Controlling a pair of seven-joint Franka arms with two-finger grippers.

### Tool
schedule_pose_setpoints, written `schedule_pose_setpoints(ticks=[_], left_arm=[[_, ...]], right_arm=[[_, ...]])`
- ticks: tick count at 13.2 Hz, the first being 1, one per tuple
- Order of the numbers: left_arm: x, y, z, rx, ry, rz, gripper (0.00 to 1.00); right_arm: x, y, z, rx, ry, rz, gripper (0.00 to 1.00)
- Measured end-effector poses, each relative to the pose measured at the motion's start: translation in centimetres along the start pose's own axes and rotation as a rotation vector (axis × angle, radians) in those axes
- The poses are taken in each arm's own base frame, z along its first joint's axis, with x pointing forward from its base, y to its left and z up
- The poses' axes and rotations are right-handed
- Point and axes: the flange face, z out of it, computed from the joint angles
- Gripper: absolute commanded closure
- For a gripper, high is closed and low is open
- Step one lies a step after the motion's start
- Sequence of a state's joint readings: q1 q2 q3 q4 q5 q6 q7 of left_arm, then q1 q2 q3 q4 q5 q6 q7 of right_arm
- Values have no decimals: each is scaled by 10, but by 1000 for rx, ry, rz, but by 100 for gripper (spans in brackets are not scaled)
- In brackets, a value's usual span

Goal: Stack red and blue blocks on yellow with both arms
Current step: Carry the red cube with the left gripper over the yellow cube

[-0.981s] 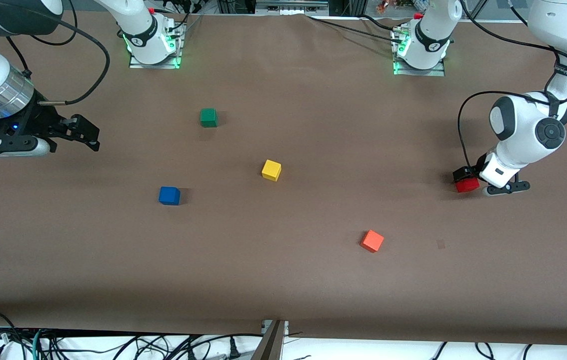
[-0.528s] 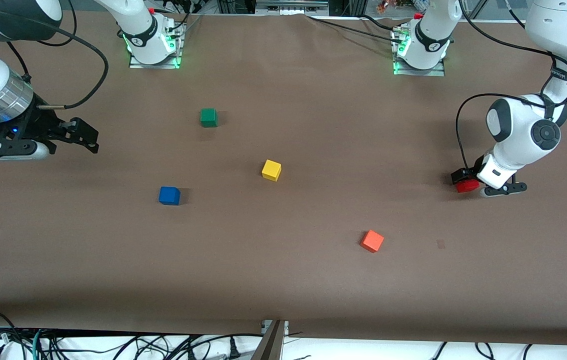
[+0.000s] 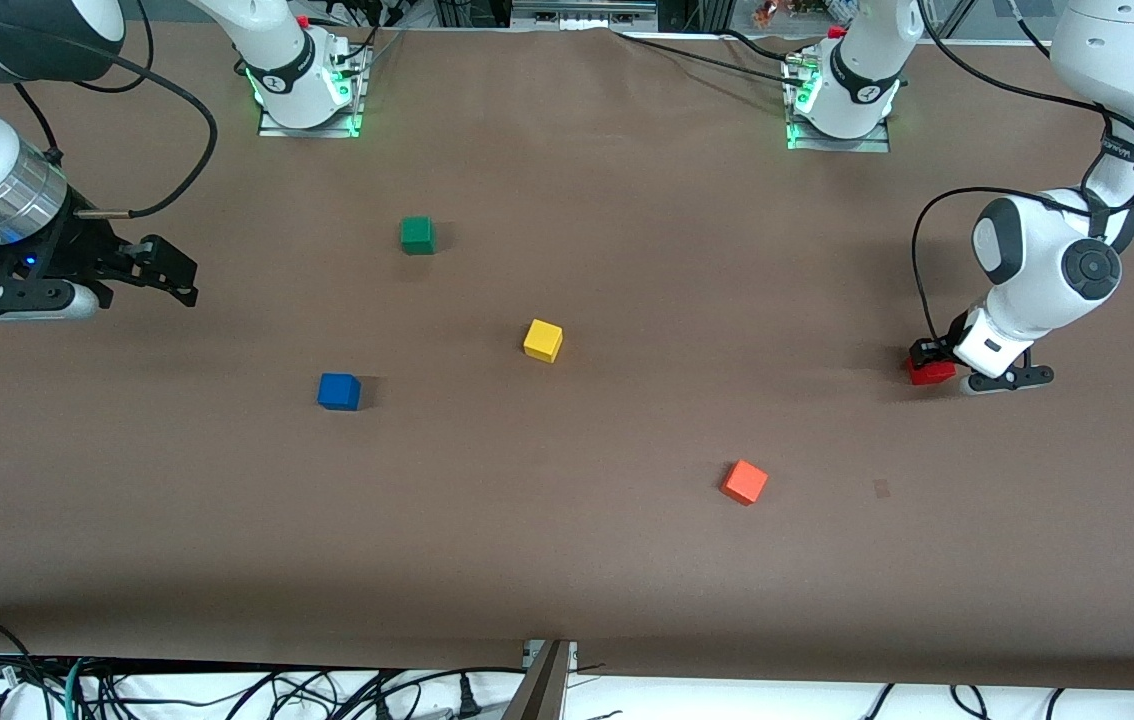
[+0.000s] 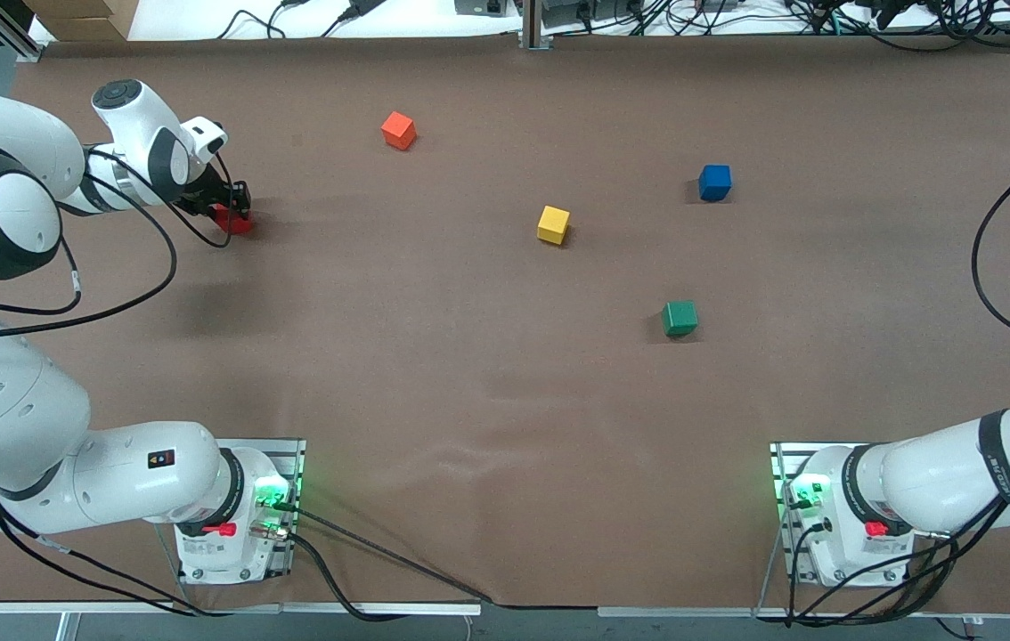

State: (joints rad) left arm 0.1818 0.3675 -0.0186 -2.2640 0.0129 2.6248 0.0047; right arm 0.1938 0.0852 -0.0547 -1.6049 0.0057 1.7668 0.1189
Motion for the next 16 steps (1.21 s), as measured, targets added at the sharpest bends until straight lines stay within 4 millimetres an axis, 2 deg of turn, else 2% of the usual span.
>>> schedule_pose_setpoints(ticks=[2, 3, 7, 9, 11, 13, 16], left_arm=[[8, 9, -13, -5, 32, 16, 94], [14, 25, -24, -15, 53, 42, 94], [34, 129, -69, -79, 126, 191, 96], [37, 184, -92, -93, 92, 245, 99], [31, 255, -112, -96, 36, 230, 100], [9, 341, -122, -101, 4, 198, 100], [-33, 455, -111, -48, 5, 250, 99]], right_arm=[[0, 0, 0, 0, 0, 0, 0], [0, 0, 0, 0, 0, 0, 0], [0, 0, 1, -1, -3, 0, 0], [0, 0, 3, -2, -9, 0, 0], [0, 0, 4, -2, -11, 1, 0], [0, 0, 5, -2, -12, 1, 0], [1, 1, 6, -3, -15, 2, 0]])
